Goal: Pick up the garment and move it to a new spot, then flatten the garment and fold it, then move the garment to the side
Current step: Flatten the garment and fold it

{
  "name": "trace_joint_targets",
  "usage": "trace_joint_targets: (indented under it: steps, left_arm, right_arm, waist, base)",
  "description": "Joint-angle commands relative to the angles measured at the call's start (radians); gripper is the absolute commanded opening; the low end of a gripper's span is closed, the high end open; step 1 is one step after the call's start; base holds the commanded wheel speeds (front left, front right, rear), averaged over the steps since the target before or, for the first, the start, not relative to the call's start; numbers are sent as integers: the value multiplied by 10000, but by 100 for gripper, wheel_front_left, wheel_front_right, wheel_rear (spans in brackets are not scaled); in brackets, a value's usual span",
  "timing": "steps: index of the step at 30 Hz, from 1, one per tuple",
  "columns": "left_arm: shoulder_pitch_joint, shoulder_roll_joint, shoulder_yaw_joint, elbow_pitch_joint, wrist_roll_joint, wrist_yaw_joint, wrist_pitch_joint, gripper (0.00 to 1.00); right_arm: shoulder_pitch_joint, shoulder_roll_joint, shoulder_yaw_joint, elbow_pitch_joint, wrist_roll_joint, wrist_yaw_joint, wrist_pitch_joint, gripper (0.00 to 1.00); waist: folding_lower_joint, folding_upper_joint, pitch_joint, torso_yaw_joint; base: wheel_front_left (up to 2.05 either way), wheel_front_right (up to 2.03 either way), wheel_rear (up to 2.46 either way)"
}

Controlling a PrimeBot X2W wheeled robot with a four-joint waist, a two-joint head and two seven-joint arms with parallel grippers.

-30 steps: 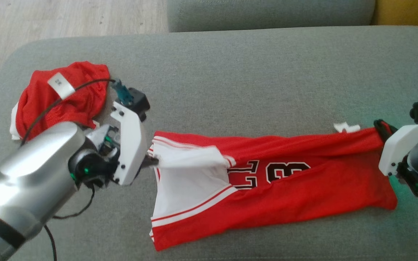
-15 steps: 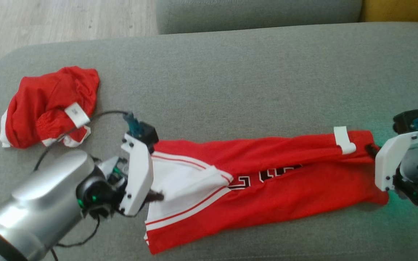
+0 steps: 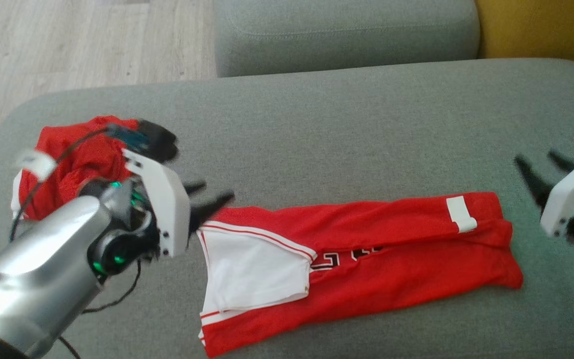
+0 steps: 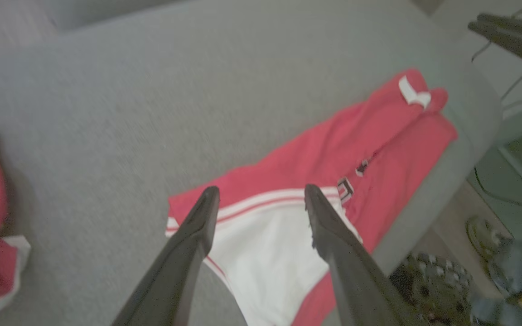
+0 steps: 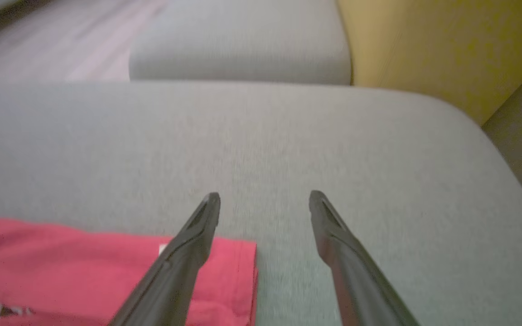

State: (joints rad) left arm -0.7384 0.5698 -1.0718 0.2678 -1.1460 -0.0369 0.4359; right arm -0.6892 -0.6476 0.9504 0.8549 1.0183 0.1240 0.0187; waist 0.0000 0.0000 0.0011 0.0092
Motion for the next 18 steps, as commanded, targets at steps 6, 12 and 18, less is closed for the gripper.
trace_joint_targets:
  steps: [6,12,18]
  left_arm:
    - [468,495,1541,-564,1030,1497,-3337,100]
    - [1899,403,2519,-957,1671,3009,-6478,100]
    - [3610,-371,4406,-1609,2911,4016,-6969,100]
  right_arm:
    - [62,312,-1704,-355,166,67,-2550,100]
    - [1356,915,-4296,-1874,-1010,67,-2798,100]
    - [3802,2042,-7104,-3707,-3215,67,-2802,100]
  waist:
    - [0,0,-177,44]
    - [0,0,-145,47]
    - [0,0,-69,88]
  base:
    - [0,0,0]
    - [0,0,0]
    - [0,0,0]
